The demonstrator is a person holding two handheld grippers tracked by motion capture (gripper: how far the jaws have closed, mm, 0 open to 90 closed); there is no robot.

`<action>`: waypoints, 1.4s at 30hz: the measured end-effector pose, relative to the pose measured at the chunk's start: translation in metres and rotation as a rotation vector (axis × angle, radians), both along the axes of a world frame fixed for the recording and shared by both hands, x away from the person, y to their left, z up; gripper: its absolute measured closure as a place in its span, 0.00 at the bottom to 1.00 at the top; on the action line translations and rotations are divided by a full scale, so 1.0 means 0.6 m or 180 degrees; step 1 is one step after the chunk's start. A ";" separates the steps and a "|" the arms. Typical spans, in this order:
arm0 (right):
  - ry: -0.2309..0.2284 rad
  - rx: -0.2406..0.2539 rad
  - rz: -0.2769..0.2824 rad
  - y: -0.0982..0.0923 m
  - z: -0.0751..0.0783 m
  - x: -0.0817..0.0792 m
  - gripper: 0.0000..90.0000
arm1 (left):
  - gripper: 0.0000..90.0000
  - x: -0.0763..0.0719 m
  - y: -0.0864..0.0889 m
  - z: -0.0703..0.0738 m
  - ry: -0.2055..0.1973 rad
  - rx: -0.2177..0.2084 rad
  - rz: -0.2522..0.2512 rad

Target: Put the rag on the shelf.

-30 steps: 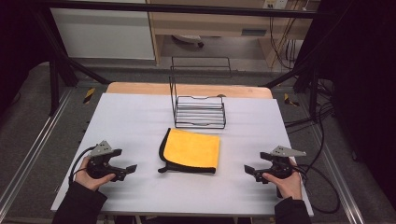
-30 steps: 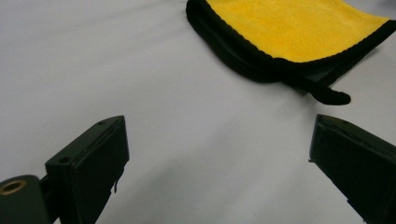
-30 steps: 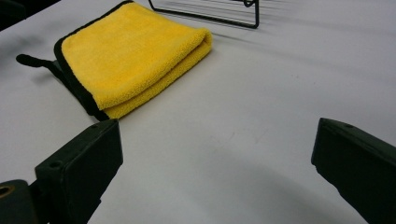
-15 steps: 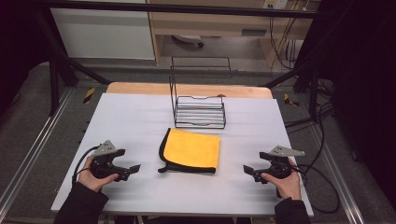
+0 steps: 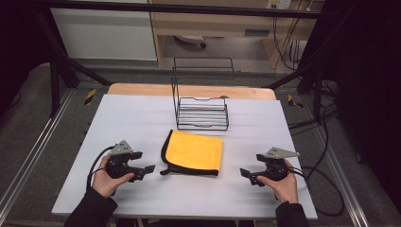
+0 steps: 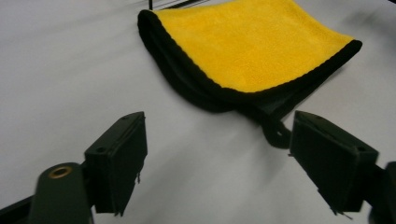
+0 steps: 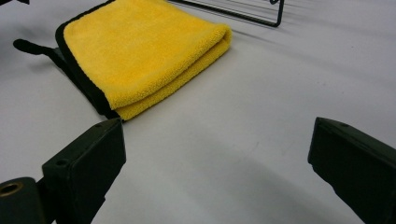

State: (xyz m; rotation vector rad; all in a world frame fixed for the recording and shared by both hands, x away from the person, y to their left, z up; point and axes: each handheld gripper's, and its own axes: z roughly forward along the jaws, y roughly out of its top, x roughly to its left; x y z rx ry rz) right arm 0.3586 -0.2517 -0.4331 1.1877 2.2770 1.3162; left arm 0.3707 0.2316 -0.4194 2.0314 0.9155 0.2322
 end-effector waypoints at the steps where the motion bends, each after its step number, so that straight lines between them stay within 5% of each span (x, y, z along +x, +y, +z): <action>1: -0.0009 -0.0012 0.0019 0.003 0.000 0.000 0.06 | 0.26 0.001 -0.006 0.001 0.0000 0.0009 -0.0020; 11: 0.0039 -0.0032 0.0097 0.031 -0.002 0.002 0.09 | 0.47 0.016 -0.070 0.000 0.0158 0.0103 -0.0118; 19: 0.0056 -0.0029 0.0162 0.058 -0.003 0.004 0.13 | 0.51 0.045 -0.090 -0.006 0.0183 0.0240 0.0032; 23: 0.0097 0.0000 0.0203 0.085 -0.004 0.008 0.19 | 0.54 0.068 -0.096 -0.016 0.0323 0.0223 0.0084; 29: 0.0144 -0.0008 0.0240 0.124 -0.010 0.014 0.29 | 0.61 0.066 -0.106 -0.027 0.0463 0.0217 -0.0042; 42: 0.0372 -0.0162 0.0075 0.164 -0.035 0.020 0.48 | 0.63 0.042 -0.118 -0.037 0.0408 0.0307 -0.0173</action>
